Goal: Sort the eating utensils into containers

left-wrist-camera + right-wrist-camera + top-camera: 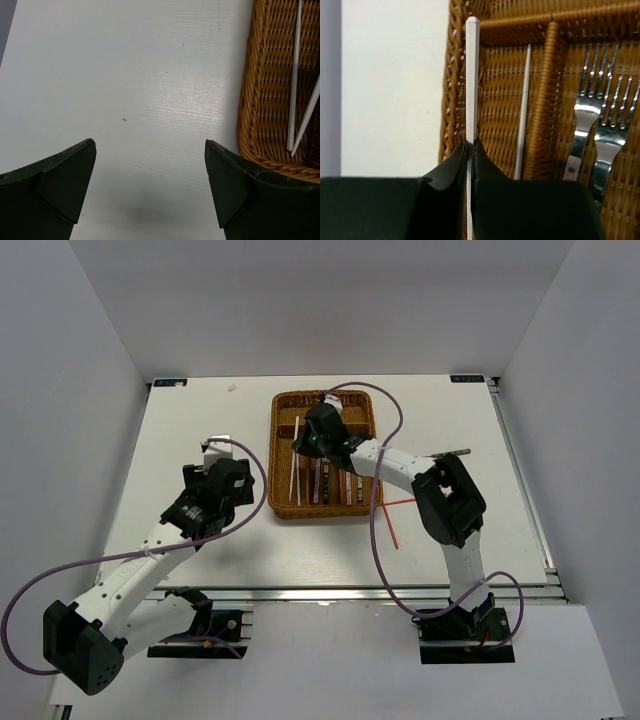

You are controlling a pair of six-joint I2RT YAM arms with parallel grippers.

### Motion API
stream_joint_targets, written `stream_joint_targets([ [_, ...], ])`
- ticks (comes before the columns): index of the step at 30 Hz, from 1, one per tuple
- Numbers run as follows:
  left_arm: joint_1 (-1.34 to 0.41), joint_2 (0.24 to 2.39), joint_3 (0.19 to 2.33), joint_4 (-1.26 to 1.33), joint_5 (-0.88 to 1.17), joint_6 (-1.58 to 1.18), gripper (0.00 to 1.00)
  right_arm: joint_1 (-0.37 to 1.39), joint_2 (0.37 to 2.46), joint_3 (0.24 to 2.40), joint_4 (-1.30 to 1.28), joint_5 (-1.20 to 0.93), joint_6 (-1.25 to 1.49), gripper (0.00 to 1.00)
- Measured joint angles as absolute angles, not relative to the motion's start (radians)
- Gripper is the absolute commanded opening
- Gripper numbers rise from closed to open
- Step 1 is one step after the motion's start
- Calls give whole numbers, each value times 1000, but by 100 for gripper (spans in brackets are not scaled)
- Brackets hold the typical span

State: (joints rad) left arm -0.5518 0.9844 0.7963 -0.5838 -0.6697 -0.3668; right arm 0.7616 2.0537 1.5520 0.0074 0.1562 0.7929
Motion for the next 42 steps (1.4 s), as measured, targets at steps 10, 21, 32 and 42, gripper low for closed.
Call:
stream_joint_targets([
  [10, -552, 984, 796, -584, -661, -366, 98, 760, 2103, 1635, -55, 177, 759, 64],
  [21, -552, 984, 796, -584, -661, -367, 98, 759, 1919, 1581, -139, 191, 616, 67],
  [32, -550, 973, 796, -584, -661, -367, 98, 624, 1310, 1033, -260, 265, 398, 40],
  [42, -547, 973, 796, -584, -656, -367, 98, 623, 1263, 785, -369, 255, 374, 35],
])
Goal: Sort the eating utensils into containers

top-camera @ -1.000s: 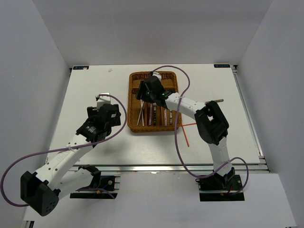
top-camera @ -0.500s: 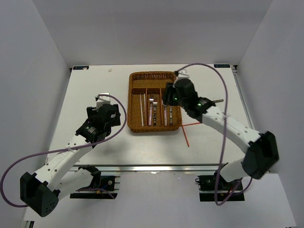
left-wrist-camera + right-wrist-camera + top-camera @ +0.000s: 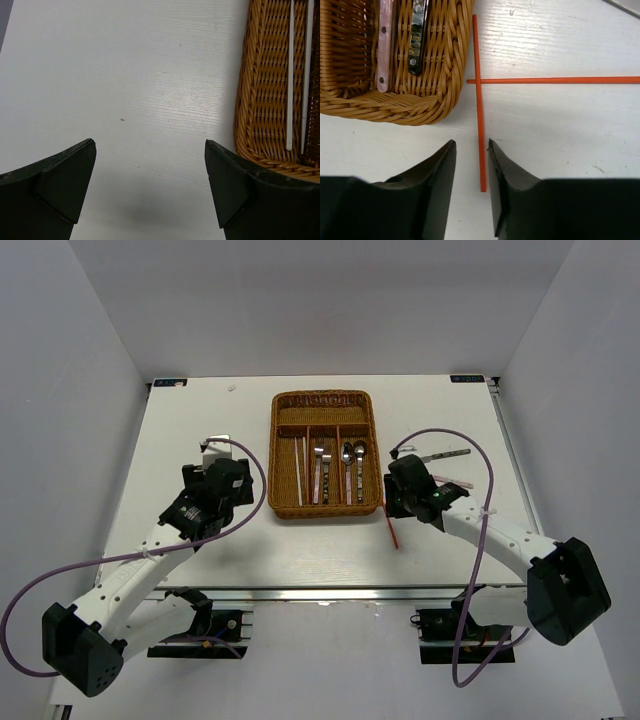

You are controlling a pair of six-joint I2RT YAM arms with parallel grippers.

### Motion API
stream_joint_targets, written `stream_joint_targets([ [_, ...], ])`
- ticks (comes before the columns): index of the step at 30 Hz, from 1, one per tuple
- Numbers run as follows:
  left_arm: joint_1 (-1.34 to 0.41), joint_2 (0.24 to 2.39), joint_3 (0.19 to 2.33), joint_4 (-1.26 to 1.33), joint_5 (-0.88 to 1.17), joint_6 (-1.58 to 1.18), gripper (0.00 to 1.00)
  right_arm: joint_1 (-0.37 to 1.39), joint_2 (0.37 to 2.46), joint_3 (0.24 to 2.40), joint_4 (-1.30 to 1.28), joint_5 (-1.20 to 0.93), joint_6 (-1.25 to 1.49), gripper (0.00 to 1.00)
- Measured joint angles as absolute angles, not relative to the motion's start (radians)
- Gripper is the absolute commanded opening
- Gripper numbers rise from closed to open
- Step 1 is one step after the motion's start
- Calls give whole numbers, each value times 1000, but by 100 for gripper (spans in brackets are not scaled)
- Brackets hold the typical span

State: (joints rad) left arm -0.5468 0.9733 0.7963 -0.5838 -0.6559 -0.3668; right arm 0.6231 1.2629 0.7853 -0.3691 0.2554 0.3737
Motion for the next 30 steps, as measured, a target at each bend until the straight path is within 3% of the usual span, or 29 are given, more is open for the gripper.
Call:
stream_joint_targets([
  [6, -547, 979, 796, -583, -645, -366, 98, 623, 1303, 770, -354, 252, 373, 30],
  [19, -547, 986, 796, -583, -632, -366, 98, 629, 1451, 722, -315, 247, 358, 28],
  [26, -547, 986, 796, -583, -628, -366, 98, 629, 1493, 730, -239, 234, 358, 4],
  [30, -547, 986, 796, -583, -627, -365, 98, 629, 1499, 735, -231, 233, 363, 0],
])
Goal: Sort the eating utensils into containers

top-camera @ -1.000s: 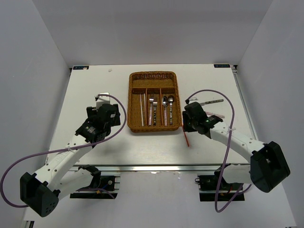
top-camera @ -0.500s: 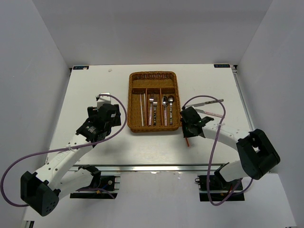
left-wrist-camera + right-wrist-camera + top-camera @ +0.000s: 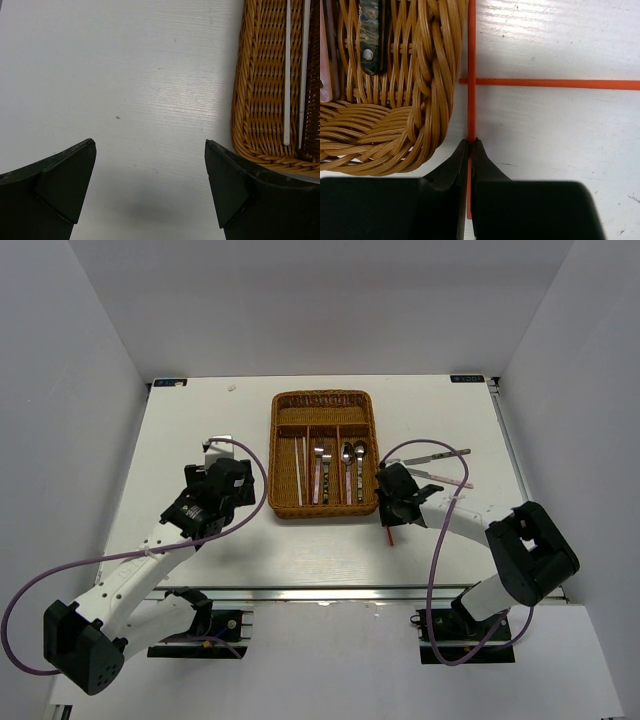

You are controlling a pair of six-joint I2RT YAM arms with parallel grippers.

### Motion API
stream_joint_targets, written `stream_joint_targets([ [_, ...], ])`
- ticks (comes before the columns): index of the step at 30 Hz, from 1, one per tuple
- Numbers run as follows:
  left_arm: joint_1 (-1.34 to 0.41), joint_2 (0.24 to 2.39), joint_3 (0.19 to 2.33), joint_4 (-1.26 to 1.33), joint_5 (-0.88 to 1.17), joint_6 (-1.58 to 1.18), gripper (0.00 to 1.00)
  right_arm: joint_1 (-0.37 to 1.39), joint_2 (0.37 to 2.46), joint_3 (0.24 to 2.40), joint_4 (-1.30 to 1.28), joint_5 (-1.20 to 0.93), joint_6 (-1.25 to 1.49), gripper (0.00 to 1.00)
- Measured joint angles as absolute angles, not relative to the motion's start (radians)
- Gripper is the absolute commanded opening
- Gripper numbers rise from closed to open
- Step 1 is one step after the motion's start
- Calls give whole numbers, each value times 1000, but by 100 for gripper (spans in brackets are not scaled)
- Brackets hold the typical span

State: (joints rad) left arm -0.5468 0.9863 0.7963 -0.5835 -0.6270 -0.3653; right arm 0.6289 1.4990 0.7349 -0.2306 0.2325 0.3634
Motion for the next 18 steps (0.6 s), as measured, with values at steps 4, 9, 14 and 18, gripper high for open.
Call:
stream_joint_targets([
  [4, -547, 986, 796, -583, -627, -365, 98, 629, 1486, 735, -252, 234, 374, 0],
  [9, -547, 986, 796, -583, -624, -364, 98, 629, 1381, 737, -342, 258, 389, 0],
  [14, -547, 986, 796, -583, -624, -364, 98, 628, 1268, 810, -427, 303, 394, 0],
  [18, -547, 986, 796, -583, -624, -364, 98, 628, 1246, 892, -456, 314, 401, 0],
])
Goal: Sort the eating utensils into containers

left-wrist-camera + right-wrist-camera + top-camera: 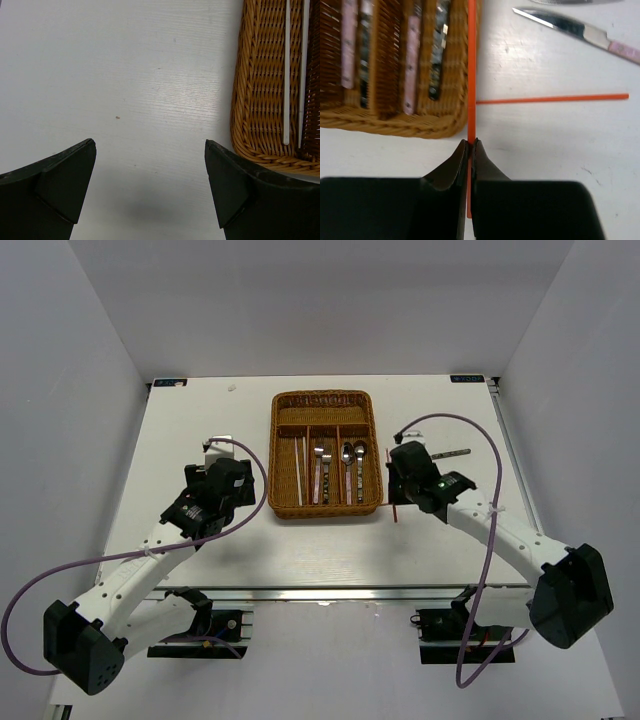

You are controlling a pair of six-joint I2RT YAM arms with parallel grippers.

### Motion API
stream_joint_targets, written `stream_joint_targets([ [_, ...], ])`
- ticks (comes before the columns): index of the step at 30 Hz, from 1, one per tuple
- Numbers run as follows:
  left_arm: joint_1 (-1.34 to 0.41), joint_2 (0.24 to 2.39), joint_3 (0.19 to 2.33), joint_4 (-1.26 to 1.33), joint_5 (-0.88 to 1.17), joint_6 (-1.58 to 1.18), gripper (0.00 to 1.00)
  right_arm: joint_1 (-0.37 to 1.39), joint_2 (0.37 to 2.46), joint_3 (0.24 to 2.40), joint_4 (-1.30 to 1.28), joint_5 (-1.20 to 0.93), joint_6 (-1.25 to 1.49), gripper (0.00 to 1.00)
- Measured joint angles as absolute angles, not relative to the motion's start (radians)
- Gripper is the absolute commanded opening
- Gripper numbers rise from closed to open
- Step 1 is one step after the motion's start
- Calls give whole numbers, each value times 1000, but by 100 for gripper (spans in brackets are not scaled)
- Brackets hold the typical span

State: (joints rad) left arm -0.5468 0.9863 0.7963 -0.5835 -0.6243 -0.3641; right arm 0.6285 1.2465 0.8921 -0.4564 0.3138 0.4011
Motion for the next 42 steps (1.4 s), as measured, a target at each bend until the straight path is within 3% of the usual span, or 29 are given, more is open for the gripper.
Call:
stream_joint_targets([
  [6, -547, 986, 796, -583, -625, -364, 98, 628, 1280, 999, -362, 129, 433, 0],
  [12, -547, 980, 796, -583, -629, -364, 98, 673, 1494, 1127, -89, -110, 580, 0],
  [16, -547, 978, 796, -583, -629, -364, 98, 705, 1654, 1180, 65, -149, 703, 0],
  [24, -547, 977, 796, -584, -629, -364, 98, 707, 1968, 1326, 131, -138, 849, 0],
  [32, -547, 970, 796, -583, -629, -364, 98, 716, 2037, 1389, 116, -141, 874, 43],
  [35, -547, 970, 796, -583, -629, -364, 98, 717, 2021, 1388, 99, -133, 860, 53],
  [39, -547, 970, 796, -583, -629, -364, 98, 714, 1931, 1387, 47, -112, 818, 57],
  [40, -547, 970, 796, -583, -629, -364, 98, 710, 1896, 1384, 40, -106, 799, 63],
  [42, -547, 970, 796, -583, -629, -364, 98, 694, 1816, 1373, 7, -92, 760, 86],
])
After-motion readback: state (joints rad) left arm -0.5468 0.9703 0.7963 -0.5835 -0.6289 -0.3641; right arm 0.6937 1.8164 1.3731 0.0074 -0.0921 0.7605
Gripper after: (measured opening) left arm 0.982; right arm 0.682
